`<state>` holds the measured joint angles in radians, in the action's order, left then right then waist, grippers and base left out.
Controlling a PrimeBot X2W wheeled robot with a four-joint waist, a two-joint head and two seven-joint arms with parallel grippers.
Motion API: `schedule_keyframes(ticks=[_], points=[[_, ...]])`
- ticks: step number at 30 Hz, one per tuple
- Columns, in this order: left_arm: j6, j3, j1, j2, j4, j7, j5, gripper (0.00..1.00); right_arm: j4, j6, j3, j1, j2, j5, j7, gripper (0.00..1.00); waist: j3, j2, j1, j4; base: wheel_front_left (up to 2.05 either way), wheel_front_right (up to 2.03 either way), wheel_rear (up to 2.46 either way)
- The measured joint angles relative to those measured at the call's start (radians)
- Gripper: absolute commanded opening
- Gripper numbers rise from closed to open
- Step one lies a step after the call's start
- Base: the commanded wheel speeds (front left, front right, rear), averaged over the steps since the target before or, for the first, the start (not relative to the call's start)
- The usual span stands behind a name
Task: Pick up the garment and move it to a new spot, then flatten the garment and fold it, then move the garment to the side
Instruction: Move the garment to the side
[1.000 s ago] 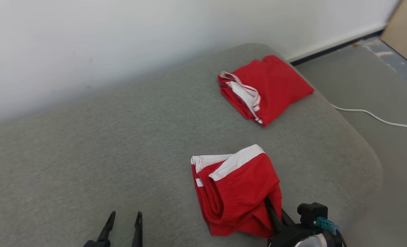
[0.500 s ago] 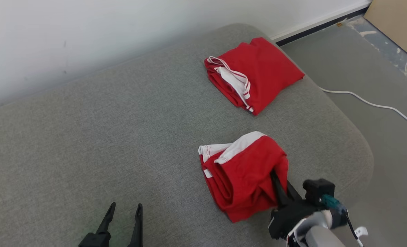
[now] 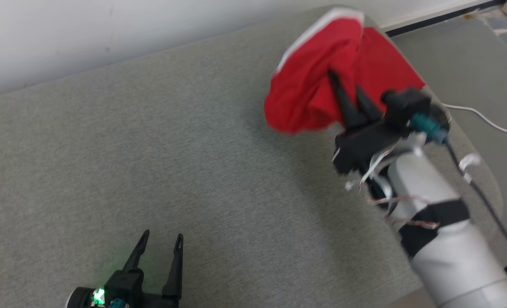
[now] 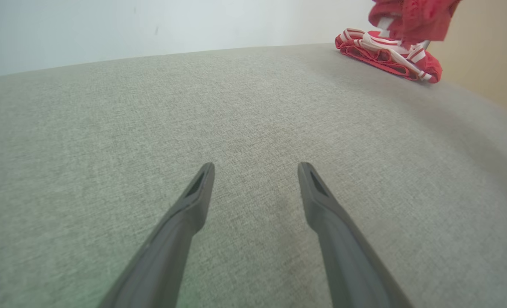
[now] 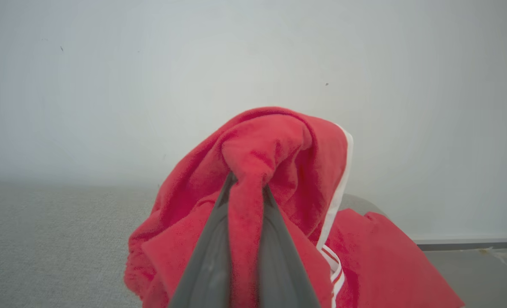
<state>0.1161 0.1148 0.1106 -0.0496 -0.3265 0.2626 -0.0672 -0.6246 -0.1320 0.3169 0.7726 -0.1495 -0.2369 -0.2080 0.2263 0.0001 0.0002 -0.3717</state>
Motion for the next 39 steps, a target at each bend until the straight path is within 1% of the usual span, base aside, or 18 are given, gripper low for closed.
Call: schedule_keyframes(ticks=[3, 4, 6, 9, 13, 14, 20, 23, 24, 28, 32, 33, 34, 35, 39], points=[[0.007, 0.002, 0.016, -0.002, 0.004, 0.000, 0.007, 1.00, -0.027, 0.000, 0.003, 0.100, -0.040, 0.005, 0.018, 0.00, 0.019, 0.0000, 0.0000, 0.033, 0.00, 0.00, 0.00], [0.007, 0.002, 0.016, -0.002, 0.004, 0.000, 0.007, 1.00, -0.027, 0.000, 0.003, 0.100, -0.040, 0.005, 0.018, 0.00, 0.019, 0.0000, 0.0000, 0.033, 0.00, 0.00, 0.00], [0.007, 0.007, 0.029, -0.003, 0.012, 0.000, 0.014, 1.00, -0.062, 0.000, -0.006, 0.154, -0.067, 0.011, 0.030, 0.00, 0.033, 0.0000, -0.0001, 0.057, 0.00, 0.00, 0.00], [0.008, 0.015, 0.045, -0.005, 0.022, 0.000, 0.018, 1.00, -0.128, 0.000, -0.023, 0.217, -0.109, 0.020, 0.039, 0.00, 0.057, 0.0000, -0.0001, 0.095, 0.00, 0.00, 0.00], [0.008, 0.020, 0.067, -0.009, 0.033, 0.000, 0.021, 1.00, -0.242, 0.000, -0.058, 0.273, -0.151, -0.007, 0.057, 0.00, 0.093, 0.0000, -0.0001, 0.145, 0.00, 0.00, 0.00], [0.008, 0.020, 0.073, -0.011, 0.034, 0.000, 0.022, 1.00, -0.266, 0.000, -0.048, 0.280, -0.170, 0.003, 0.060, 0.00, 0.102, 0.0001, 0.0000, 0.157, 0.00, 0.00, 0.00], [0.009, 0.014, 0.090, -0.015, 0.058, 0.000, 0.024, 1.00, -0.418, 0.000, -0.041, 0.287, -0.293, 0.014, 0.082, 0.00, 0.154, 0.0001, 0.0000, 0.227, 0.00, 0.00, 0.00], [0.013, 0.004, 0.092, -0.018, 0.069, 0.000, 0.024, 1.00, -0.506, 0.000, -0.068, 0.250, -0.352, -0.001, 0.095, 0.00, 0.175, 0.0001, 0.0000, 0.266, 0.00, 0.00, 0.00], [0.013, 0.003, 0.091, -0.018, 0.071, 0.000, 0.024, 1.00, -0.523, 0.000, -0.075, 0.240, -0.362, -0.001, 0.094, 0.00, 0.178, 0.0001, -0.0001, 0.273, 0.00, 0.00, 0.00], [0.013, -0.003, 0.084, -0.018, 0.075, 0.000, 0.024, 1.00, -0.578, 0.000, -0.098, 0.206, -0.407, -0.005, 0.084, 0.00, 0.178, 0.0001, -0.0001, 0.290, 0.00, 0.00, 0.00], [0.013, -0.009, 0.080, -0.019, 0.075, 0.000, 0.029, 1.00, -0.621, 0.000, -0.136, 0.191, -0.471, 0.018, 0.063, 0.00, 0.164, 0.0000, -0.0003, 0.290, 0.00, 0.00, 0.00], [0.013, -0.010, 0.080, -0.019, 0.075, 0.000, 0.029, 1.00, -0.627, 0.000, -0.147, 0.191, -0.486, 0.032, 0.056, 0.24, 0.161, 0.0000, -0.0002, 0.290, 0.00, 0.00, 0.00], [0.013, -0.010, 0.079, -0.019, 0.075, 0.000, 0.029, 1.00, -0.633, 0.000, -0.165, 0.191, -0.495, 0.039, 0.048, 0.38, 0.158, 0.0000, -0.0002, 0.290, 0.00, 0.00, 0.00], [0.013, -0.011, 0.079, -0.019, 0.075, 0.000, 0.029, 1.00, -0.639, 0.000, -0.179, 0.191, -0.500, 0.048, 0.035, 1.00, 0.156, -0.0001, -0.0002, 0.289, 0.00, 0.00, 0.00], [0.013, -0.018, 0.075, -0.019, 0.069, 0.000, 0.030, 1.00, -0.651, 0.000, -0.238, 0.195, -0.505, 0.092, 0.004, 1.00, 0.147, 0.0000, -0.0002, 0.290, 0.00, 0.00, 0.00]])
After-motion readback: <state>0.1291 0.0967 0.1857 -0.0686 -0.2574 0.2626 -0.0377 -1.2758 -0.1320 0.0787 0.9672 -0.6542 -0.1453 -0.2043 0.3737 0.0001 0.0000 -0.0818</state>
